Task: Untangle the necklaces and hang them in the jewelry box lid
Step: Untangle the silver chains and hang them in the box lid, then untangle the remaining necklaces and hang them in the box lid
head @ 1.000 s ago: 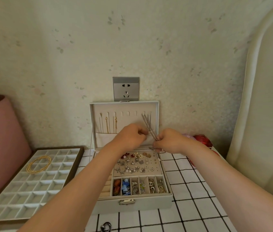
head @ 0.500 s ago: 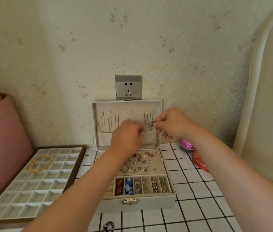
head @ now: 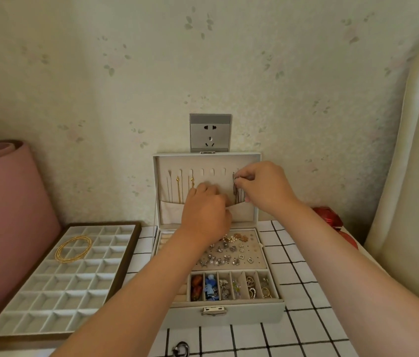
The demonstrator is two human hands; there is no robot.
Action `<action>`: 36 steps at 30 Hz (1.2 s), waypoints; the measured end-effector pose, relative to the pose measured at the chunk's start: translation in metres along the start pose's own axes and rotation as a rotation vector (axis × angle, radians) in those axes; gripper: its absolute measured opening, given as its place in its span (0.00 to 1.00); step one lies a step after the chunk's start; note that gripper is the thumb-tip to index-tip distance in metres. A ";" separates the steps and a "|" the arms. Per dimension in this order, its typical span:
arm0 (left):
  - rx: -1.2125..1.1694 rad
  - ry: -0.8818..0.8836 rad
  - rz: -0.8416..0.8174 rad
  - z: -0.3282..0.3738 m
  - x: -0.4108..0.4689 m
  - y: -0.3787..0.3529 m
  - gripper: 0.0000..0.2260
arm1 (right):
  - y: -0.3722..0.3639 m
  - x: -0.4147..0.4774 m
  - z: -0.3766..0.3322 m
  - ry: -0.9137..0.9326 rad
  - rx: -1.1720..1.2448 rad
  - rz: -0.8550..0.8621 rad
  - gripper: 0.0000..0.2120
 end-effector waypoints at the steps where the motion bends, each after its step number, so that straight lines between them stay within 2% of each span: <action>1: -0.014 -0.006 -0.004 -0.001 0.000 0.000 0.15 | -0.005 -0.002 0.004 0.013 -0.058 -0.025 0.07; 6: -0.057 -0.016 -0.026 -0.003 -0.002 -0.001 0.14 | -0.021 -0.011 0.015 0.071 -0.279 -0.138 0.09; 10: -0.069 -0.017 -0.050 -0.005 -0.001 -0.001 0.13 | -0.019 -0.014 0.010 0.111 -0.363 -0.140 0.09; 14: -0.073 -0.034 -0.073 -0.006 -0.001 -0.001 0.14 | -0.032 -0.023 0.013 0.108 -0.479 -0.322 0.11; 16: -0.064 -0.049 -0.116 -0.005 -0.002 0.000 0.16 | -0.030 -0.026 0.011 0.103 -0.492 -0.334 0.12; 20: -0.034 -0.074 -0.179 -0.006 -0.009 0.008 0.20 | -0.020 -0.030 -0.006 0.112 -0.466 -0.299 0.12; 24: -0.063 -0.029 -0.160 -0.020 -0.025 0.027 0.20 | -0.014 -0.044 -0.021 0.032 -0.327 -0.316 0.13; 31: -0.147 0.014 -0.111 -0.030 -0.091 0.065 0.14 | -0.034 -0.095 -0.054 -0.076 -0.115 -0.474 0.09; 36: -0.212 0.084 -0.132 -0.049 -0.170 0.071 0.11 | -0.067 -0.153 -0.078 -0.076 -0.177 -0.622 0.07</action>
Point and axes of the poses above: each hand's wrist, its own x-axis towards the middle knuckle, its own y-axis out of the back of the hand, z = x × y, the point moved 7 cm from there along x, towards the middle knuckle, and after that the axes turned 9 degrees about x, right-handed, at the moved point
